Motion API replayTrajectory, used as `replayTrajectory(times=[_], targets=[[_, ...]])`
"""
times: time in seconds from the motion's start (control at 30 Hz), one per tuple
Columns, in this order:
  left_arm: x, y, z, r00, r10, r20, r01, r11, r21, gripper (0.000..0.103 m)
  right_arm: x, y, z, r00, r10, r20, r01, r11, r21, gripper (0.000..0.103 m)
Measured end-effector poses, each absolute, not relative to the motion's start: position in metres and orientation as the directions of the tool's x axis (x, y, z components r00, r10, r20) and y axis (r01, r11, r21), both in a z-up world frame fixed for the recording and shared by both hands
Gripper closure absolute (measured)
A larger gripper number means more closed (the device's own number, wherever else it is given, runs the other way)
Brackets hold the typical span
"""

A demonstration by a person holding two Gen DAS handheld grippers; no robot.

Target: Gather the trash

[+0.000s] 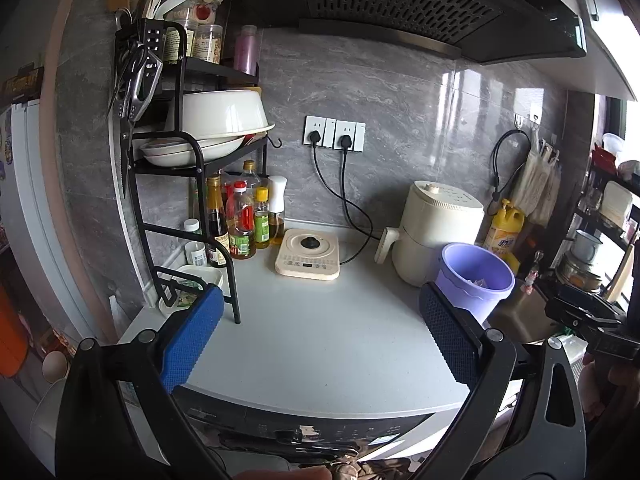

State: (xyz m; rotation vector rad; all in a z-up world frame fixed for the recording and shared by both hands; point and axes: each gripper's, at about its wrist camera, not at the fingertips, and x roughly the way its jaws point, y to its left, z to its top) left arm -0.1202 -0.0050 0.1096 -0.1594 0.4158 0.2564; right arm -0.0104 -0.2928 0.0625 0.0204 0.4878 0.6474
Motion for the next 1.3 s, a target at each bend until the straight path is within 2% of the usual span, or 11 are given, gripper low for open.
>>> replayTrajectory(times=[1.3], targets=[[-0.109,-0.001,0.105,0.884,0.196,-0.424,-0.267,0.957,-0.116,0.006,-0.005,-0.293,0.064,0.701,0.574,-0.423,-0.57,0.808,0.153,0.007]])
